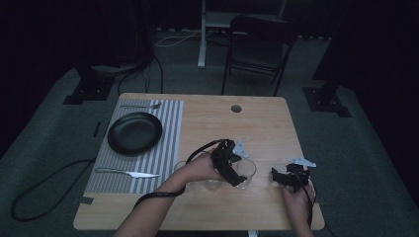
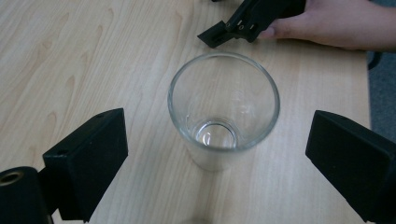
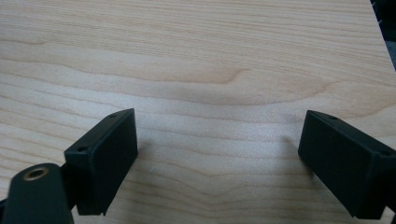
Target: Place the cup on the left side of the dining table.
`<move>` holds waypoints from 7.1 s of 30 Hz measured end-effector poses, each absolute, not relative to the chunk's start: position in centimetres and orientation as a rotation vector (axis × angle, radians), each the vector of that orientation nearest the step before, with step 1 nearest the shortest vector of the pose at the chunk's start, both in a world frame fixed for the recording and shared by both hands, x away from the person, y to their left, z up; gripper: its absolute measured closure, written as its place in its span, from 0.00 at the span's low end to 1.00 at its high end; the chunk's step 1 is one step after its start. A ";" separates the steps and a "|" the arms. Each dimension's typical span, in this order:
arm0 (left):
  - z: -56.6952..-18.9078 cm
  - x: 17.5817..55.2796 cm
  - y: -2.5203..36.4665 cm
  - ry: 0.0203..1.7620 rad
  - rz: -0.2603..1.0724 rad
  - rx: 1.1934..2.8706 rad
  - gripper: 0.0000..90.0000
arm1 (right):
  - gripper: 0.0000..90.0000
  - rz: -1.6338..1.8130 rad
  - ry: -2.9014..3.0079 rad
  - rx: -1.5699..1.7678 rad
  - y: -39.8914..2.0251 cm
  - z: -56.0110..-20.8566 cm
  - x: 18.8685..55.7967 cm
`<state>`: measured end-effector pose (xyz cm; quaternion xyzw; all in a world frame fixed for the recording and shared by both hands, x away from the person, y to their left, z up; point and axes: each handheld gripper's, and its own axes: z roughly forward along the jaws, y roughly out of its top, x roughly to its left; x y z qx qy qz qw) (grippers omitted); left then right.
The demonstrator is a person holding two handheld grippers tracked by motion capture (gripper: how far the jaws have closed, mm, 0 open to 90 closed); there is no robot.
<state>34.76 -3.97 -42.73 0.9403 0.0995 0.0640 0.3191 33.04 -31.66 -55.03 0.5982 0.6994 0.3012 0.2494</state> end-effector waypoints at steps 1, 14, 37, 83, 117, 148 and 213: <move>-42.9 34.8 -4.2 0.260 0.169 2.479 0.07 | 0.13 0.820 1.905 1.629 -31.7 -55.0 33.0; -43.7 35.2 -7.5 0.238 0.163 2.594 0.07 | 0.13 0.821 1.904 1.630 -31.7 -55.0 33.0; -44.1 35.8 -9.6 0.249 0.114 2.718 0.32 | 0.13 0.821 1.904 1.630 -31.7 -55.0 33.0; -41.0 40.5 -1.7 0.620 0.266 2.566 0.32 | 0.13 0.821 1.904 1.627 -31.7 -55.0 33.0; -40.8 40.3 11.1 1.019 0.394 2.459 0.32 | 0.14 0.823 1.901 1.627 -31.7 -55.0 32.9; -44.0 40.7 19.5 1.272 0.363 2.389 0.32 | 0.14 0.822 1.901 1.627 -31.7 -55.0 32.9; -51.5 30.1 28.5 1.508 0.563 1.969 0.00 | 0.14 0.821 1.901 1.628 -31.7 -55.0 32.9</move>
